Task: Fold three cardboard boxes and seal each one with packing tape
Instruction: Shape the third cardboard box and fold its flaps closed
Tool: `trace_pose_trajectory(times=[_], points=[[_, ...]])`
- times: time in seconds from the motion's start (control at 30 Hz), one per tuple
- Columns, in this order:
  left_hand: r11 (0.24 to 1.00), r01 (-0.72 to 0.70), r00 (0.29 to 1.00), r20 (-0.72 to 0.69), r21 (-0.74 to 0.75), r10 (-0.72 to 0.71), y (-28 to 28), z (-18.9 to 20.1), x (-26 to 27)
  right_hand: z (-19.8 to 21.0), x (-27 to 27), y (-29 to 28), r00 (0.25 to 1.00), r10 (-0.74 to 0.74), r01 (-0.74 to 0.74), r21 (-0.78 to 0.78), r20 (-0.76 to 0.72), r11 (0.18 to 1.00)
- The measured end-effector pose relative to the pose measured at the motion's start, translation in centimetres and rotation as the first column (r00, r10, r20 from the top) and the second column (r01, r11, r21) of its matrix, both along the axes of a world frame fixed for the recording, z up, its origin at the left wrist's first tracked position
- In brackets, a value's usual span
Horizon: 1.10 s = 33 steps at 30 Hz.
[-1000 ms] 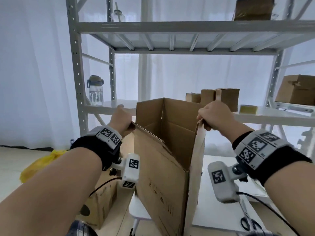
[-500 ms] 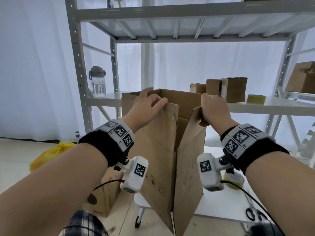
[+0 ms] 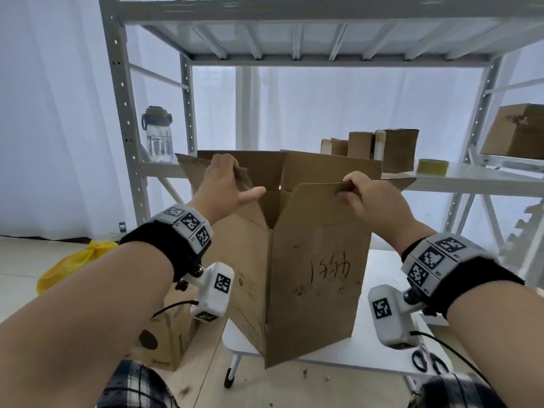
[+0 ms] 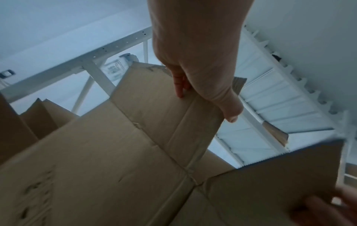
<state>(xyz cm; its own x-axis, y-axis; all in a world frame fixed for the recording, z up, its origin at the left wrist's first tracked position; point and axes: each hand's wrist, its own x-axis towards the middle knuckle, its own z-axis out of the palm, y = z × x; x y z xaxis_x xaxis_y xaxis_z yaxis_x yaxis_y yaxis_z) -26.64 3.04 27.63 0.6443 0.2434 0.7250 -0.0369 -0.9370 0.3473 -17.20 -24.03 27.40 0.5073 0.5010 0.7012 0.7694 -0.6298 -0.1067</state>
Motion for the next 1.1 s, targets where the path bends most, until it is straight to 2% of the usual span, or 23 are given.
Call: trace_pose_trajectory(times=[0.07, 0.17, 0.33, 0.4, 0.47, 0.6, 0.73, 0.87, 0.97, 1.03, 1.1], points=[[1.000, -0.003, 1.000, -0.003, 0.008, 0.003, 0.3, -0.3, 0.4, 0.4, -1.1, 1.1, 0.992, -0.069, 0.078, -0.081, 0.106, 0.994], [0.999, 0.015, 1.000, -0.002, -0.042, -0.015, 1.2, -0.4, 0.4, 1.2, -2.6, 3.0, 0.980, -0.104, 0.125, -0.122, 0.168, 0.985], [0.985, 0.054, 0.998, -0.008, -0.166, -0.056, 0.9, -1.2, -0.2, 1.4, -2.2, 4.8, 0.947, -0.085, 0.107, -0.056, 0.310, 0.993], [0.959, 0.088, 0.996, 0.008, -0.271, -0.089, 0.4, -1.3, -0.6, 0.9, -1.6, 5.0, 0.953, -0.044, 0.061, -0.047, 0.298, 0.997], [0.932, 0.084, 0.994, -0.040, -0.352, -0.105, 0.0, -1.5, -0.6, 0.3, -1.0, 5.0, 0.967, -0.023, 0.036, -0.047, 0.253, 0.998], [0.898, -0.049, 0.986, -0.163, -0.437, -0.025, 0.0, -2.7, 0.3, -0.5, -0.3, 5.0, 0.969, -0.022, 0.029, -0.022, 0.244, 0.999], [0.900, -0.059, 0.998, -0.021, -0.432, 0.056, 0.8, -3.7, 0.6, -1.0, -0.6, 5.7, 0.931, 0.010, -0.004, -0.017, 0.365, 1.000], [0.865, 0.007, 0.999, 0.038, -0.502, 0.014, 1.4, -4.6, 0.2, -1.1, -0.3, 7.2, 0.925, 0.016, -0.054, 0.089, 0.381, 0.995], [0.881, 0.035, 0.998, 0.057, -0.471, -0.009, 1.9, -4.8, 0.4, -1.5, 0.8, 8.8, 0.959, -0.063, 0.075, -0.033, 0.275, 0.997], [0.885, 0.036, 0.998, 0.067, -0.465, -0.005, 2.5, -4.7, 0.6, -2.2, 1.4, 9.7, 0.982, -0.038, 0.055, -0.082, 0.186, 0.995], [0.896, 0.001, 0.998, 0.063, -0.444, 0.030, 3.1, -4.6, 0.7, -2.8, 1.8, 10.4, 0.980, -0.007, 0.036, -0.139, 0.199, 0.990]])
